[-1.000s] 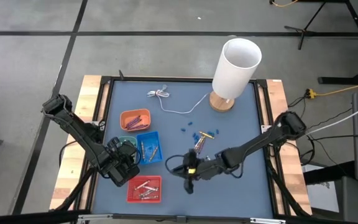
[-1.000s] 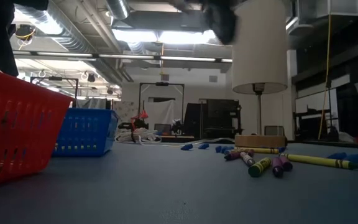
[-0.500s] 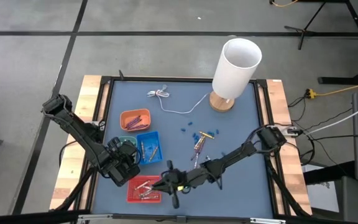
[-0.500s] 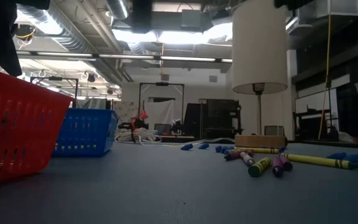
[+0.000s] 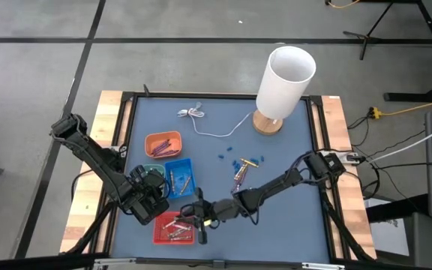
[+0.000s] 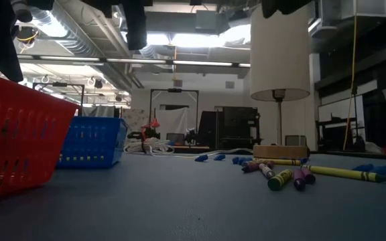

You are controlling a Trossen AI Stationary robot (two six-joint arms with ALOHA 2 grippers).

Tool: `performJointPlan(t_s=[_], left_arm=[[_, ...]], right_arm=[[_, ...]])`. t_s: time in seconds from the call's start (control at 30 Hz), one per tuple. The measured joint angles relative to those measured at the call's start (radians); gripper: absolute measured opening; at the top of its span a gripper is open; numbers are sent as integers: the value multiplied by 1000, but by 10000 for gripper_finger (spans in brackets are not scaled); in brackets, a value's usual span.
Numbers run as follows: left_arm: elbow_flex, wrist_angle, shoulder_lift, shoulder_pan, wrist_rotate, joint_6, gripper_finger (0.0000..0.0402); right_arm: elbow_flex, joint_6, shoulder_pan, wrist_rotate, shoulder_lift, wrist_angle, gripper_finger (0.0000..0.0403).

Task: Sort crayons
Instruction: Put the gray crayon into the orange basket, then put the violet crayon into the orange bin

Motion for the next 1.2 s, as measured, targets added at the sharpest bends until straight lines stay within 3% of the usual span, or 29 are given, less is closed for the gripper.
performJointPlan(t_s=[0.2,0.47,0.6,0.73,0.93,1.03,1.2], left_arm=[[0,0,0,0,0,0,92],[0,1,0,0,0,0,92],[0,41,0,0,-13,6,92],[0,134,0,0,-64,77,92],[0,358,0,16,-188,211,92],[0,498,0,60,-210,299,92],[0,750,11,170,-153,508,91]], right_arm=[[0,0,3,-10,0,0,46],[0,0,3,13,0,0,123],[0,-20,2,9,-9,-32,138],[0,-71,3,-3,-67,-159,140],[1,-80,22,20,-221,-507,140],[1,-100,46,93,-305,-676,140],[1,-100,100,254,-447,-972,140]])
